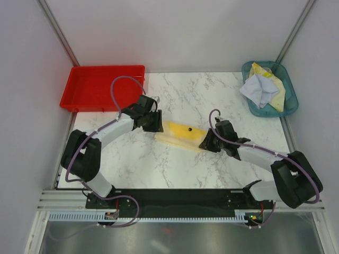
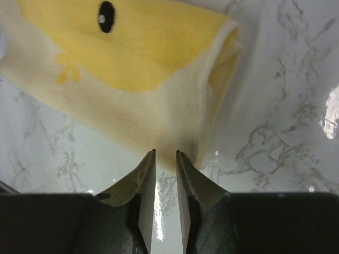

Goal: Fold and stack the towels
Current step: Fold the towel

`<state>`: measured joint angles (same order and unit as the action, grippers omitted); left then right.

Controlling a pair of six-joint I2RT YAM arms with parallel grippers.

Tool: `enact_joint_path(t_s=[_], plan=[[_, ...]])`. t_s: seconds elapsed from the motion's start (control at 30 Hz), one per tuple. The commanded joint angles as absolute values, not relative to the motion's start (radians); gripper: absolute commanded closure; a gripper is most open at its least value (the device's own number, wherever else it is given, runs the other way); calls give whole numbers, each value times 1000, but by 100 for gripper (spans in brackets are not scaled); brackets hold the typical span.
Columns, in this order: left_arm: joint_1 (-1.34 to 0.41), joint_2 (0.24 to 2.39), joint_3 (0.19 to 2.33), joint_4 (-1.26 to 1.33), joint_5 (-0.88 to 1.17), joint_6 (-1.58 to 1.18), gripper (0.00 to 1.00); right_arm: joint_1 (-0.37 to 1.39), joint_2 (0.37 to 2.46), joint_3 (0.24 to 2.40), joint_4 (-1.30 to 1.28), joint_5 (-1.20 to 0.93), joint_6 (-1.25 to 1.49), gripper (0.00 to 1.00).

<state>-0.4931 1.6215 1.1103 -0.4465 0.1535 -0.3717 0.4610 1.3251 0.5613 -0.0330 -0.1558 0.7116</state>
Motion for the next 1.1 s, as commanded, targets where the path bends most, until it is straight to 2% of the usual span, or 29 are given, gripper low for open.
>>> enact_joint_path(t_s=[0.0, 0.2, 0.33, 0.5, 0.67, 0.87, 1.07], plan=[[-485, 1661, 1069, -428, 42, -485, 53, 463, 1342, 480, 81, -101, 787, 71], [-480, 1635, 1092, -453, 35, -517, 52, 463, 1232, 544, 2, -81, 693, 70], [-482, 1615, 1216, -502, 69, -537, 51, 462, 1207, 633, -84, -52, 667, 69], [-483, 1687, 1290, -443, 190, -526, 50, 440, 1347, 695, -31, -72, 658, 71], [-474, 1827, 1293, -420, 129, -494, 50, 376, 1488, 648, 126, -116, 677, 75], [-448, 1931, 1279, -385, 121, -483, 50, 324, 1546, 620, 209, -196, 572, 74], [-449, 1869, 1269, -400, 135, -515, 50, 307, 1548, 733, 141, -247, 451, 74]])
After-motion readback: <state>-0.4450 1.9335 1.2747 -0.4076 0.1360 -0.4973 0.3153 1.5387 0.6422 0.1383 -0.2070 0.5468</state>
